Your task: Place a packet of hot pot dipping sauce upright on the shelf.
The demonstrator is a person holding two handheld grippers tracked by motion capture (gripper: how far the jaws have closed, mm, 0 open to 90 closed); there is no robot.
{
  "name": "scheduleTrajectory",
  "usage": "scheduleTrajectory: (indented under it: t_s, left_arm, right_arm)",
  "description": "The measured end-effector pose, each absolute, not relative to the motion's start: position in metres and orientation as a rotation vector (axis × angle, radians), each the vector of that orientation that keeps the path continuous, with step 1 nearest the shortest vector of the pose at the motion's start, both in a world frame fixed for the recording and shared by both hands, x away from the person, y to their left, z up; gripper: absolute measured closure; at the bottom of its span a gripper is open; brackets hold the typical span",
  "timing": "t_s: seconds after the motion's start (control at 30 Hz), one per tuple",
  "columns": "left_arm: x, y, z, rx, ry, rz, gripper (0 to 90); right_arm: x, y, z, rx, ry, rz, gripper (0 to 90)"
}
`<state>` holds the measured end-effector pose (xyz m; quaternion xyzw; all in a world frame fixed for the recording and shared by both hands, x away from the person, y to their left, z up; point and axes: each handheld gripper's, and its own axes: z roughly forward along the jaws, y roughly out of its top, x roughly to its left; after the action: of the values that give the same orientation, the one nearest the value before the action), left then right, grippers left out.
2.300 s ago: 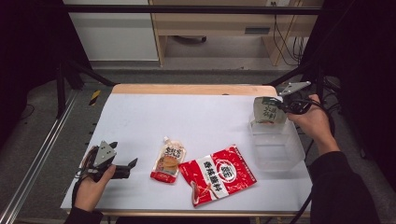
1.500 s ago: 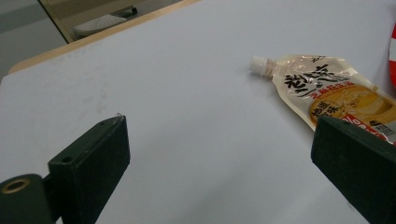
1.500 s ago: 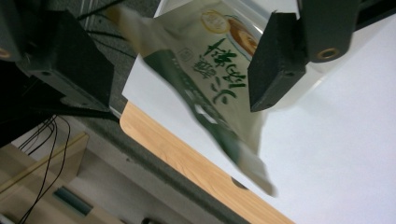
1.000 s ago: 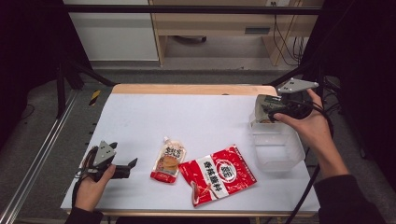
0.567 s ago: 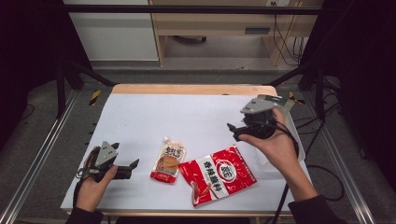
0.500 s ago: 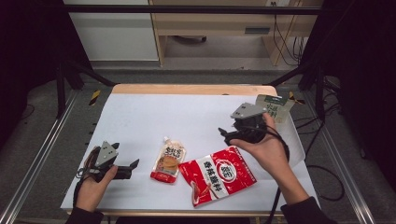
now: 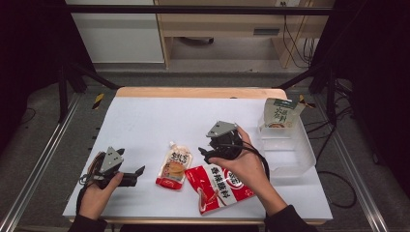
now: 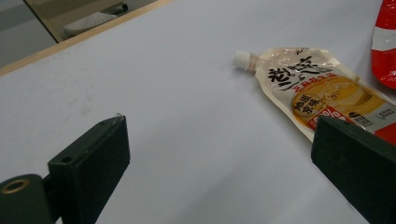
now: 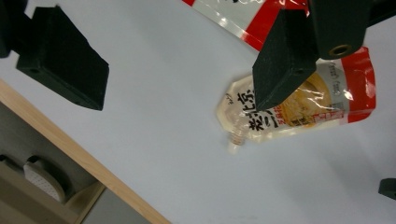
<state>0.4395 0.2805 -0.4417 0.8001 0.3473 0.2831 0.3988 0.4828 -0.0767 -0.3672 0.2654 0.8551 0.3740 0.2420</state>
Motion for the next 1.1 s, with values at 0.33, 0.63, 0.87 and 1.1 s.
scheduleTrajectory:
  t_s: [0.33,0.63,0.87,1.1]
  left_arm:
    - [0.438,0.279,-0.441,2.039,0.866,0.726,4.3]
    - [0.439,0.278,-0.441,2.025,0.870,0.725,4.4]
    - [0.439,0.277,-0.442,2.038,0.864,0.725,4.3]
    - [0.439,0.277,-0.442,2.041,0.866,0.729,4.3]
  right_arm:
    - [0.497,-0.037,-0.392,0.750,2.435,1.006,36.1]
    - [0.510,-0.017,-0.407,0.787,2.492,0.984,45.0]
    - [0.520,-0.011,-0.415,0.823,2.495,0.979,49.4]
    - [0.526,-0.009,-0.421,0.850,2.497,0.972,51.5]
